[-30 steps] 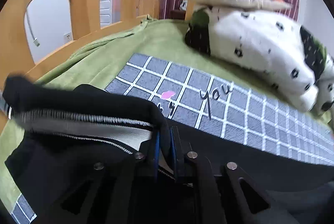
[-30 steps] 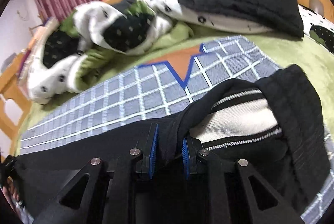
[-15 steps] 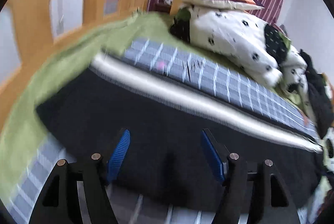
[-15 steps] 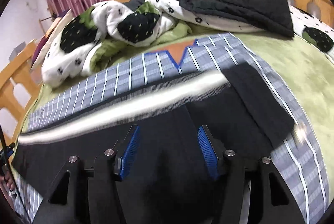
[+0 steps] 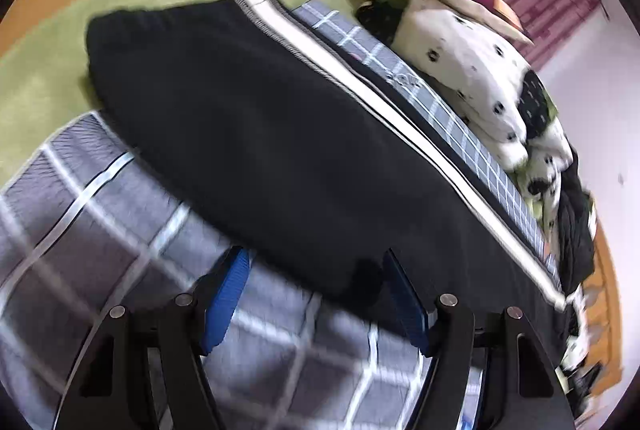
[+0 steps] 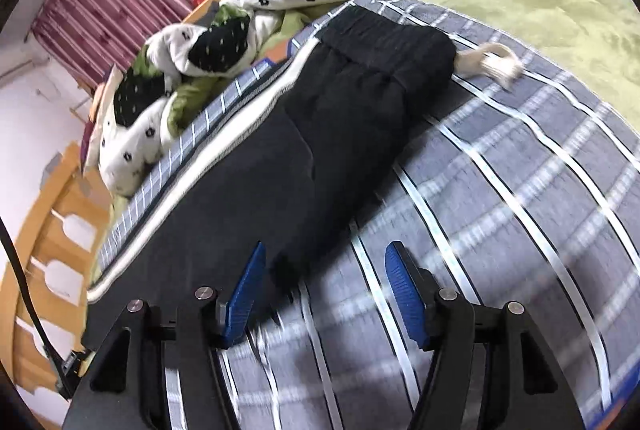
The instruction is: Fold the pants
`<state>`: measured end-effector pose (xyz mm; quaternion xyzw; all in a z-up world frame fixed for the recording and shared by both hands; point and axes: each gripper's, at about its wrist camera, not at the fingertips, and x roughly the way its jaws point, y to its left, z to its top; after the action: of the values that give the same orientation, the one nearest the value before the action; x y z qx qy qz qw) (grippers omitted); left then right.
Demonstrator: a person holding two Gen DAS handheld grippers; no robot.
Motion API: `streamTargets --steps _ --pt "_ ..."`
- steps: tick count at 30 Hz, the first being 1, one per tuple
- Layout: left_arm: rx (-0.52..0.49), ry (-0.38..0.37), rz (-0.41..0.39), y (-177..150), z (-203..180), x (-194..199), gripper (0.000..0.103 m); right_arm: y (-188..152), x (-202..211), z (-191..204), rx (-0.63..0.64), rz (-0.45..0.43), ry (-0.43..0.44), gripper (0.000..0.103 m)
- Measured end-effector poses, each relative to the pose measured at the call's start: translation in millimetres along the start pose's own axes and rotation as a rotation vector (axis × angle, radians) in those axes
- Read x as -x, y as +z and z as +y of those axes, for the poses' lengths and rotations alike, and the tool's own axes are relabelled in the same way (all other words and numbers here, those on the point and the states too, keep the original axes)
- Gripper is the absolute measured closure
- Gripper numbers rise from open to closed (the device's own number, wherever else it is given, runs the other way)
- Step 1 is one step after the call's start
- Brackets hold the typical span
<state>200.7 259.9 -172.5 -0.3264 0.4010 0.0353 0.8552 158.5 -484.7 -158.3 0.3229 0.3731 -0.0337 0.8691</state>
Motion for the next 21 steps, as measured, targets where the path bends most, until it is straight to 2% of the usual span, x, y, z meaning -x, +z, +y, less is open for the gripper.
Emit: streamTargets --steps 3,6,7,8,9,10,12,14,17,21 --pt "0.043 -0.004 -0.025 13.6 1.4 -8.9 0.037 16.9 -27.4 0.1 -0.015 0.016 -0.016 0.041" --pt "0.053 0.036 -0.039 26.2 -6.8 -22.3 0.041 35.4 -50.9 7.5 -0.008 0.009 -0.029 0.041" --pt "0.052 0.065 -0.046 29.2 -8.7 -25.5 0.05 40.9 -56.8 10.2 -0.005 0.006 -0.034 0.042" --pt "0.047 0.108 -0.055 32.1 -12.1 -27.9 0.058 47.4 -65.2 13.3 -0.004 0.003 -0.052 0.049" --pt "0.039 0.142 -0.062 34.8 -15.8 -29.7 0.079 52.2 -71.0 15.7 -0.005 0.002 -0.085 0.063" --pt "0.021 0.157 -0.056 39.5 -20.5 -31.4 0.089 57.5 -76.2 18.4 -0.003 0.001 -0.112 0.07" --pt "-0.014 0.191 -0.047 48.3 -31.9 -27.4 0.092 64.7 -79.1 26.8 0.032 0.006 -0.152 0.084" --pt "-0.072 0.206 -0.074 56.4 -53.4 -6.5 0.093 75.1 -69.9 41.6 0.087 -0.007 -0.175 0.087" --pt "-0.137 0.132 -0.11 61.9 -82.0 42.2 0.093 92.5 -26.4 58.5 0.103 -0.069 -0.108 0.089" --pt "-0.217 0.108 -0.125 35.7 -93.0 100.9 0.093 102.8 32.7 71.5 0.156 -0.114 -0.085 0.089"
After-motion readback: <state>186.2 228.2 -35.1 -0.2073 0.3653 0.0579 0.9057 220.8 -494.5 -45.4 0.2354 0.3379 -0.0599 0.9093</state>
